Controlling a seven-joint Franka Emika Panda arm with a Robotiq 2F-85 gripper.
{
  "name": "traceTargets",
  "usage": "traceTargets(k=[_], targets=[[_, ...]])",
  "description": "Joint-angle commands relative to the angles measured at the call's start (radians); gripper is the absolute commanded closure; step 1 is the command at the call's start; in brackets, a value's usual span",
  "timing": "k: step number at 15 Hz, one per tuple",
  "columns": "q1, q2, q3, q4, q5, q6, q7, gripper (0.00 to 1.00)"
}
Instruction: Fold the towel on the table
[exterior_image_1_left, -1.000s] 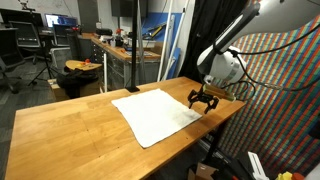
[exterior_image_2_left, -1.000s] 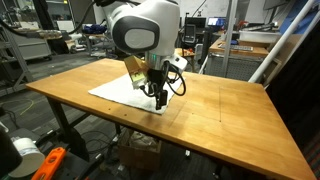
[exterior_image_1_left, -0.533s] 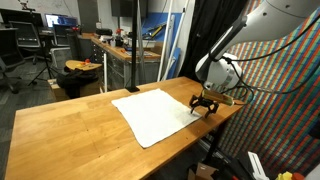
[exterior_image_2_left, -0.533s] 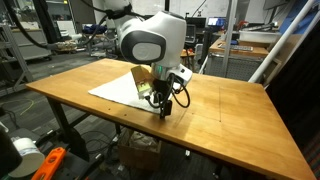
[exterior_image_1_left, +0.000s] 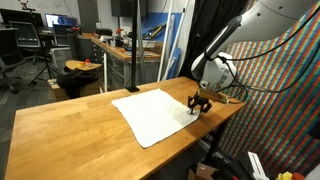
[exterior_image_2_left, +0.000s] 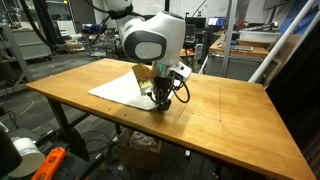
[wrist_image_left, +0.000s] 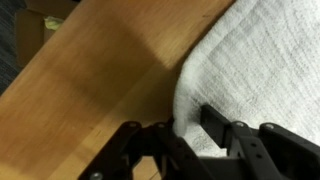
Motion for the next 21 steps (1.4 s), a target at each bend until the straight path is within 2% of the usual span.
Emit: traceTargets(k=[1,4,6,9,12,15,18,21], targets=[[0.0,0.019,0.025,0.021,0.007,-0.003,0.003,1.0],[0.05,-0.015,-0.008,0.012,-0.128,-0.041,0.137,0.97],[0.099,-0.03,-0.049,0.019,-0.285,-0.09,0.311,0.97],[0.223,-0.06,-0.149,0.067,-0.484,-0.263,0.541,0.97],[0.234,-0.091,-0.091,0.149,-0.624,-0.485,0.728,0.97],[0.243,-0.1,-0.032,0.254,-0.667,-0.698,0.801,0.96],[0.242,-0.091,0.016,0.357,-0.664,-0.866,0.794,0.96],[0.247,-0.07,0.057,0.444,-0.635,-0.966,0.772,0.97]])
